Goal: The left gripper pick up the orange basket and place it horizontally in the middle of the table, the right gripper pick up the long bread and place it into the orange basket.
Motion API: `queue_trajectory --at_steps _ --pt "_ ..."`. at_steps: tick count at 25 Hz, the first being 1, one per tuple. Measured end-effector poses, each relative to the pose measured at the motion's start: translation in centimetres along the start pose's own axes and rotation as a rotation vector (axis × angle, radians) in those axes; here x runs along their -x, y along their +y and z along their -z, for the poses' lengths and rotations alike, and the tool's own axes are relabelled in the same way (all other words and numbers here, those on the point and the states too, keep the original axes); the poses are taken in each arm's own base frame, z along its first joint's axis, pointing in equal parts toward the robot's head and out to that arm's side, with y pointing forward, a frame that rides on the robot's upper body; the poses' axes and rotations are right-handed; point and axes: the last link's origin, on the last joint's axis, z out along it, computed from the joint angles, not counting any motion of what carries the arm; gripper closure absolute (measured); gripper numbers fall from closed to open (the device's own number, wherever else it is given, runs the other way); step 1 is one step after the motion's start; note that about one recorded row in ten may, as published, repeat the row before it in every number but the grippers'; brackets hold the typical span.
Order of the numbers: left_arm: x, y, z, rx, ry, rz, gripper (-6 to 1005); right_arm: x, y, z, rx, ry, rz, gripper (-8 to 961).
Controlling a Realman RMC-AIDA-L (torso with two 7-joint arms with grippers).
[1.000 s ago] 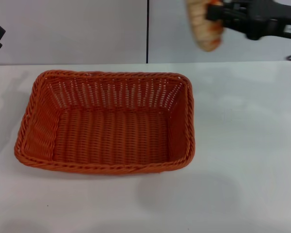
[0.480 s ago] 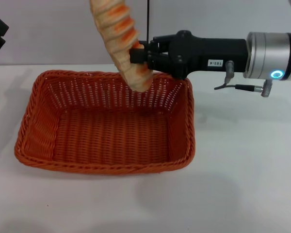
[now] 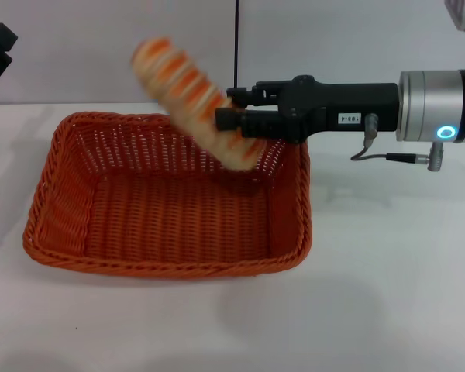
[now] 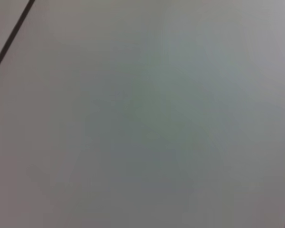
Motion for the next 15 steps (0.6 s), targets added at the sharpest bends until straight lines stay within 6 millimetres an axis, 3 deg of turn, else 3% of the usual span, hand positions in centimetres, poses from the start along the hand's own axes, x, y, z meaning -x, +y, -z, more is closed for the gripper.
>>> queue_trajectory --at_steps 3,6,12,15 --pt "-0.1 0.1 -0.3 0.008 0.001 -0.001 179 -0.2 0.0 0.1 -0.002 0.003 -0.005 582" --pt "0.0 0.1 -0.5 0.014 -0.002 -0.002 179 -0.5 0.0 0.5 -0.004 0.000 -0.011 356" --pt "0.0 0.2 -0.6 0.019 -0.005 0.000 180 -1.1 0.0 2.6 -0.051 -0.040 -0.016 180" --pt "0.0 0.2 -0.4 0.014 0.000 0.001 180 -1.4 -0.3 4.7 -0.109 -0.102 -0.001 180"
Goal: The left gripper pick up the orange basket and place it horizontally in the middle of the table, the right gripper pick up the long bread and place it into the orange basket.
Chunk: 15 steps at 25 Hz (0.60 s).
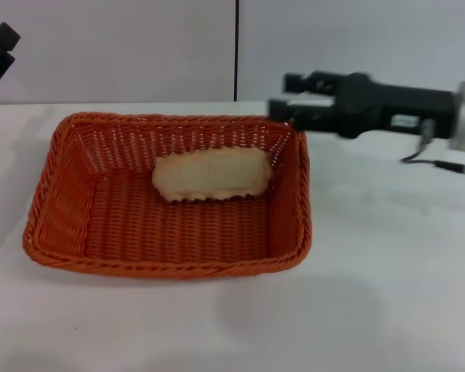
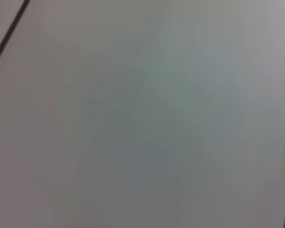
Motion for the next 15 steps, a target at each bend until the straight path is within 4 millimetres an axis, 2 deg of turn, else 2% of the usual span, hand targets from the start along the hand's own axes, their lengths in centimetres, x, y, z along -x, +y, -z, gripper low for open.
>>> queue_trajectory --at_steps 4,7,11,15 --pt "-0.2 -0.3 0.3 -0.018 0.016 -0.007 179 -0.4 -1.0 4.4 -0.126 -0.155 0.031 180" --pt "-0.4 -0.5 0.6 -0.039 0.031 -0.018 179 -1.4 -1.4 8.4 -0.274 -0.318 0.079 180" --pt "-0.6 -1.1 1.4 -0.093 0.063 -0.038 180 -3.7 -1.3 13.9 -0.530 -0.523 0.145 180" --pt "-0.8 -1.7 2.6 -0.178 0.124 -0.077 181 -5.8 -0.7 18.5 -0.767 -0.728 0.137 180"
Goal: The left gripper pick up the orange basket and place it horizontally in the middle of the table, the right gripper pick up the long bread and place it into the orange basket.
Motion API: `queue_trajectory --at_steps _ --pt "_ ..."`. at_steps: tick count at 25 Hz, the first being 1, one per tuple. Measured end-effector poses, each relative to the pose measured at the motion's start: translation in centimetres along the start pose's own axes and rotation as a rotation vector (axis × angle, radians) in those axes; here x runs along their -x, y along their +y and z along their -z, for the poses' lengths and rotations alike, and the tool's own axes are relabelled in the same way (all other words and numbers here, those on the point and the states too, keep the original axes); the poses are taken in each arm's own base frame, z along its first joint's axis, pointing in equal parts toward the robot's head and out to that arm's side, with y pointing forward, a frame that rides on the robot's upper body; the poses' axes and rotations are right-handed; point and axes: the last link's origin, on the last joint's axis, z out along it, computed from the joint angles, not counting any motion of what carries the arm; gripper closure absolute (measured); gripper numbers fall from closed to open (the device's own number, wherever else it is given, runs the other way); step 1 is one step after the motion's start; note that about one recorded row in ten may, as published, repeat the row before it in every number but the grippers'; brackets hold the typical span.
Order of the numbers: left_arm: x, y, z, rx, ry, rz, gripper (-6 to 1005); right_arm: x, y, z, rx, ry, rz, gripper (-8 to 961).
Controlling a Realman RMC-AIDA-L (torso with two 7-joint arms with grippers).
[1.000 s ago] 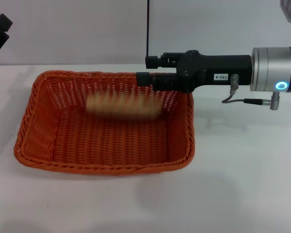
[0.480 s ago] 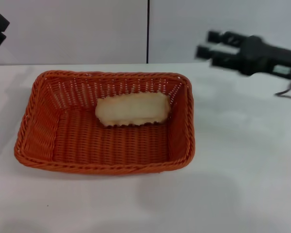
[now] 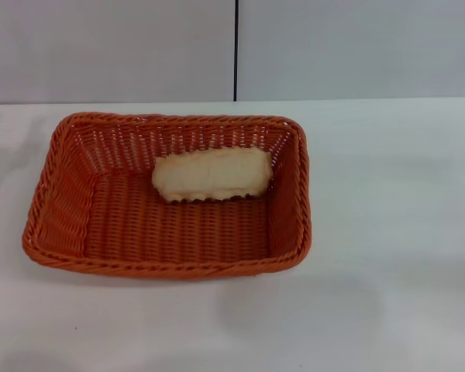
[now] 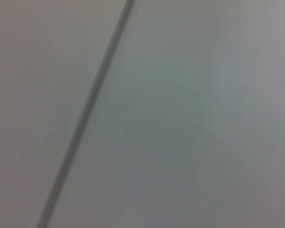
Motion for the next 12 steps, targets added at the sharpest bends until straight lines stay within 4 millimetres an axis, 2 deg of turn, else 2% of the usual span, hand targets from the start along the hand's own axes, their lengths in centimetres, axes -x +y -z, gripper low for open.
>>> queue_trajectory --at_steps 2,3,5,7,12 --pt "0.0 -0.1 0.4 -0.027 0.023 -0.016 182 0.7 -1.2 2.2 -0.126 -0.097 -0.003 180" --pt "-0.1 -0.3 1.3 -0.094 0.081 -0.066 182 1.0 -1.6 3.0 -0.169 -0.129 0.006 180" --pt "-0.1 -0.4 1.7 -0.130 0.108 -0.091 183 1.2 -2.2 4.3 -0.246 -0.176 0.036 180" --pt "0.2 -0.2 2.4 -0.228 0.160 -0.172 184 1.1 -2.3 5.0 -0.291 -0.190 0.077 180" --pt "0.6 0.2 2.5 -0.251 0.164 -0.233 184 0.8 -2.7 5.9 -0.382 -0.197 0.193 180"
